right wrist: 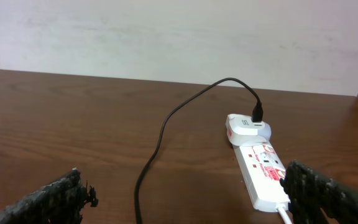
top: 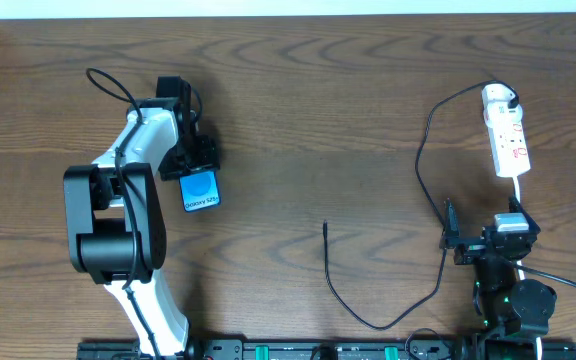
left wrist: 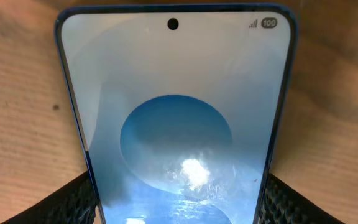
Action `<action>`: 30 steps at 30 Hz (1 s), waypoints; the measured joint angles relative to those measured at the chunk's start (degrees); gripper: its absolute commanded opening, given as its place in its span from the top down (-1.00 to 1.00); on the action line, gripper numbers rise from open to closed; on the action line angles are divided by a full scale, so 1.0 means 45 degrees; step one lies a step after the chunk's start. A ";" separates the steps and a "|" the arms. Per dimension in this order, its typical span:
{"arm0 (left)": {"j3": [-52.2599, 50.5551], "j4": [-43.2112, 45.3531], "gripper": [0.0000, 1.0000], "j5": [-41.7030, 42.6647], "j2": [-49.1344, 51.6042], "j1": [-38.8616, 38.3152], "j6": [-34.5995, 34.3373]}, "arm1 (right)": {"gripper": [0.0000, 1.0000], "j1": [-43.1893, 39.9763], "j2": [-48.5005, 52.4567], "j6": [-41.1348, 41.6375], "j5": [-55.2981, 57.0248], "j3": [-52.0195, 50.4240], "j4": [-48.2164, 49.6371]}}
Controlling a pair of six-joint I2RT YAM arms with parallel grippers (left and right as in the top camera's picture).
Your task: Plug charger to phone and switch on socket
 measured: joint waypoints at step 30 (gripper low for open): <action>0.0078 -0.0568 0.85 0.0087 -0.1384 0.0000 0.0034 | -0.98 0.0000 0.0000 0.0000 0.0000 0.0000 0.0000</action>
